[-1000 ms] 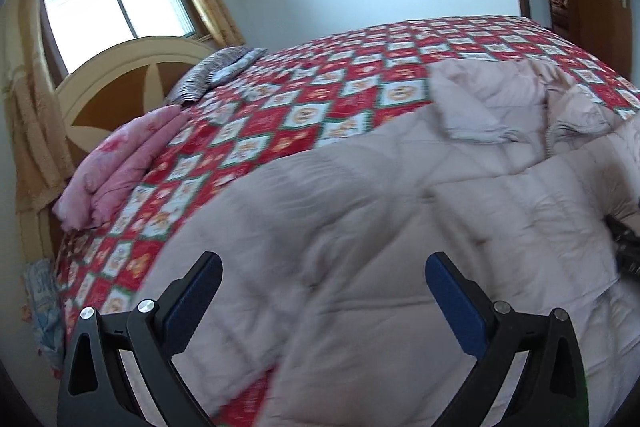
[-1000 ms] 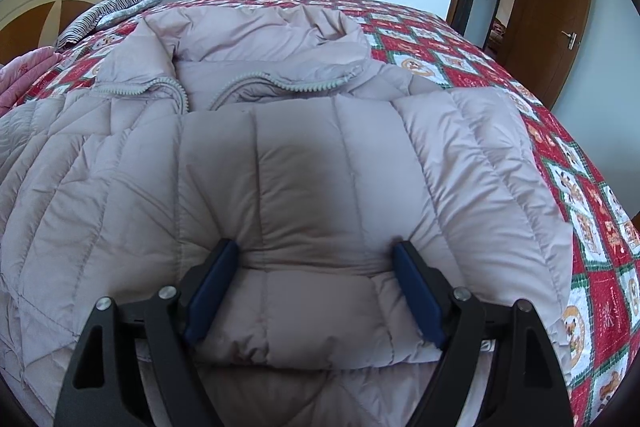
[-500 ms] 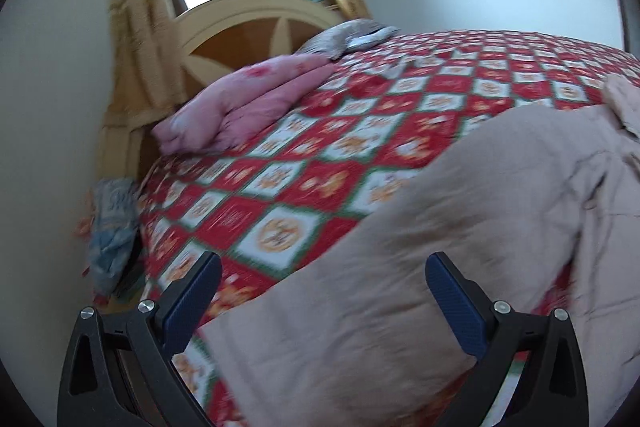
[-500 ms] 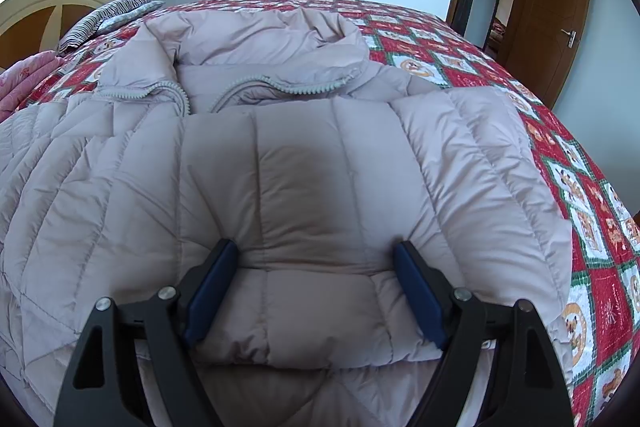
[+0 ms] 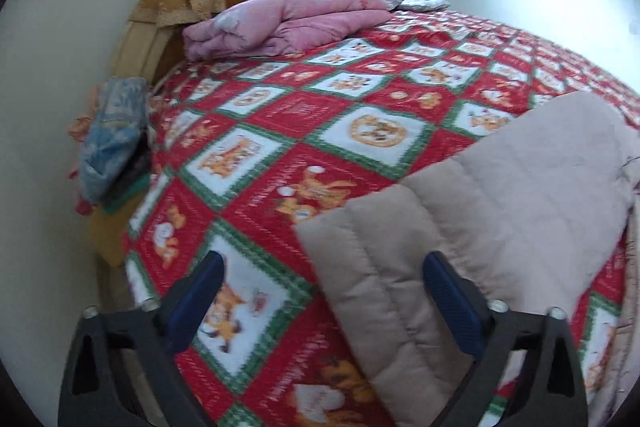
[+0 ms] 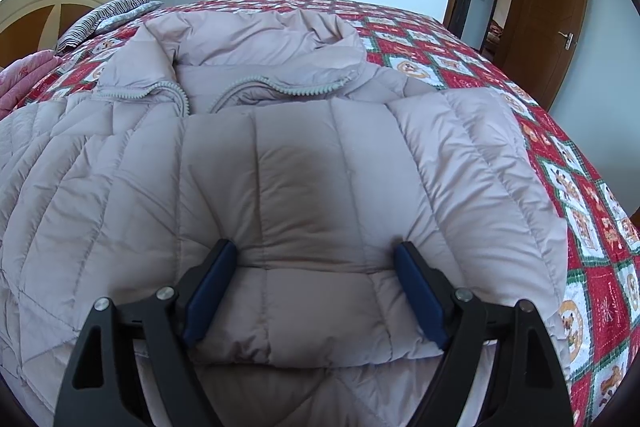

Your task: Fold large clothes

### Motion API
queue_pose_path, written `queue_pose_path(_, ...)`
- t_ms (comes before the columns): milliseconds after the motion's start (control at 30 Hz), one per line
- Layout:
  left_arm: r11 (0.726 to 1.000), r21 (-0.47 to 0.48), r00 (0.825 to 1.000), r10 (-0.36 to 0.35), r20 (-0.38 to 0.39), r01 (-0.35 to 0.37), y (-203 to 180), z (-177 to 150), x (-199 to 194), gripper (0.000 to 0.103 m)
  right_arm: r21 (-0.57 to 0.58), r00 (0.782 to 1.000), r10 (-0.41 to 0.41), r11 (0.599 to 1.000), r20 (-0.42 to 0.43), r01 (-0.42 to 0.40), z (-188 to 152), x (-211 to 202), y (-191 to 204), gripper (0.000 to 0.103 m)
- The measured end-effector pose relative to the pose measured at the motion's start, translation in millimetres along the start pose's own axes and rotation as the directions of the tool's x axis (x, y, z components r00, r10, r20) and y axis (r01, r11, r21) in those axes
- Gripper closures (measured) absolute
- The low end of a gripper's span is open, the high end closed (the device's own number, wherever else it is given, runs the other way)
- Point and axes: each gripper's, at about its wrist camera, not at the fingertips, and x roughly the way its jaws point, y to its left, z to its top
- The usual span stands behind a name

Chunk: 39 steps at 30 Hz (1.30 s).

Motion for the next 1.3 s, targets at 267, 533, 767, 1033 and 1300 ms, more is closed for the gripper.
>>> queue_pose_path(267,0.993,0.052,0.995,-0.101,-0.02,0.102,-26,-2,-2,0.092,0.008,1.0,0.003,1.0,0.008,-0.003,-1,-1,-2,0.018)
queue_pose_path(533,0.993,0.111,0.99,-0.062,0.129,0.047,-19,43,-41,0.097,0.019,0.996,0.09,0.996,-0.014,-0.09,4,-19,-19,0.019)
queue_pose_path(767,0.975,0.209,0.958,-0.124,0.26,0.07,-73,94,-88,0.098,0.032,0.996,0.059,0.998,0.064,-0.061,-6,-49,-45,0.018)
queue_pose_path(1033,0.912,0.368,0.901,-0.304,0.309,0.181,-207,106,-142,0.099,0.089,0.995,0.056,0.994,0.077,-0.063,-19,-45,-63,0.018)
queue_pose_path(1300,0.799,0.543,0.83,-0.471,0.299,0.258,-329,73,-191,0.099,0.127,0.995,0.08,0.988,0.06,-0.088,-30,-36,-70,0.016)
